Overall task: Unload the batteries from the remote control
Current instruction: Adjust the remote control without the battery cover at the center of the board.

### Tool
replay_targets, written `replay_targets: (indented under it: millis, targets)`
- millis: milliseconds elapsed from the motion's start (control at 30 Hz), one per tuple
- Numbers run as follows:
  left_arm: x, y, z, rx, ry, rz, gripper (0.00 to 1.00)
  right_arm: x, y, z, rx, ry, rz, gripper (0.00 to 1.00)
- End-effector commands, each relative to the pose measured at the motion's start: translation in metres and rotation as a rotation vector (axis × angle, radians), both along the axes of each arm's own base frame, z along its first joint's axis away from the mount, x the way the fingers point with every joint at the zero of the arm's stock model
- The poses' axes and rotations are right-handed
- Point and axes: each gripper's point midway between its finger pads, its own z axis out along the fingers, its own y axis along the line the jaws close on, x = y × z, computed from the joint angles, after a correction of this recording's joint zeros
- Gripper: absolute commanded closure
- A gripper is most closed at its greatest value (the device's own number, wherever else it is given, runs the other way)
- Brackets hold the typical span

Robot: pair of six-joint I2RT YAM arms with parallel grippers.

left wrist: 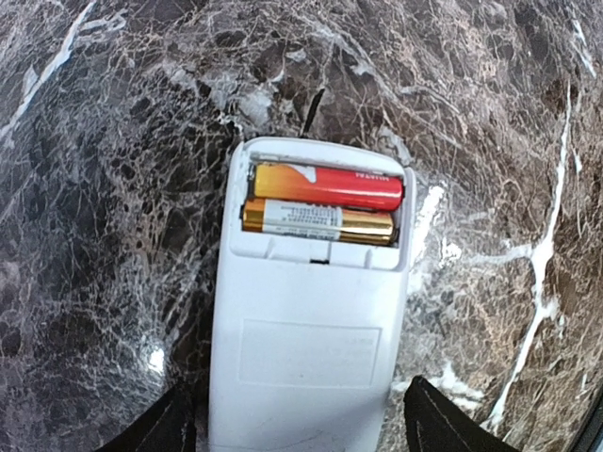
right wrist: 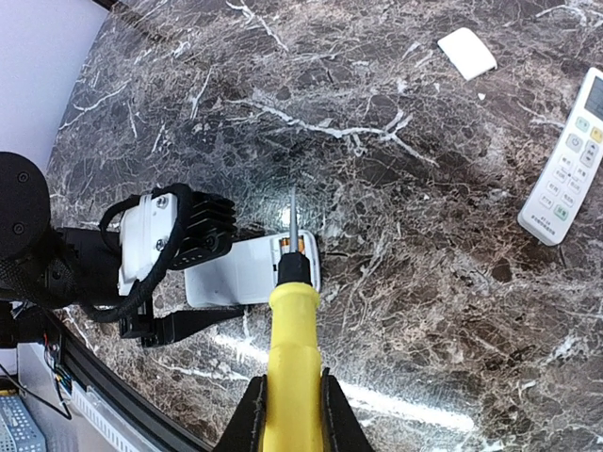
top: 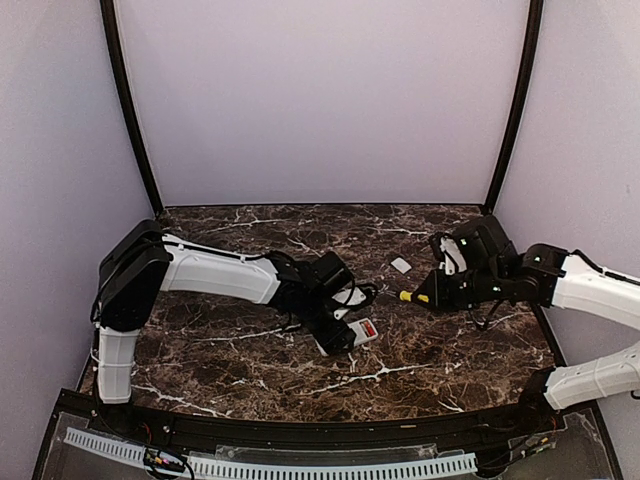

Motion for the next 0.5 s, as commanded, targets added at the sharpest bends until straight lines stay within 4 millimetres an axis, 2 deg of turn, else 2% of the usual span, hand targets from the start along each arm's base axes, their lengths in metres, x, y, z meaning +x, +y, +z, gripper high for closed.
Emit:
replay_targets:
  millis: [0,267,367,467]
  targets:
    - [-0.002,0.028,-0.006,0.115,-0.071,-0.037,0.27,-0.014,0.004,-0.012,0.012,0.058,0.04,1.0]
    - [-0.007,0.031,-0.011,0.106,-0.089,-0.074,0.42,-0.031,0.017,-0.038,-0.001,0.173,0.153,1.0]
    - [-0.008,0.031,-0.011,0.089,-0.102,-0.087,0.52,-0.035,0.023,-0.043,0.013,0.194,0.192,1.0]
    - [-0.01,0.034,-0.013,0.082,-0.114,-0.103,0.56,-0.036,0.023,-0.047,-0.009,0.204,0.206,1.0]
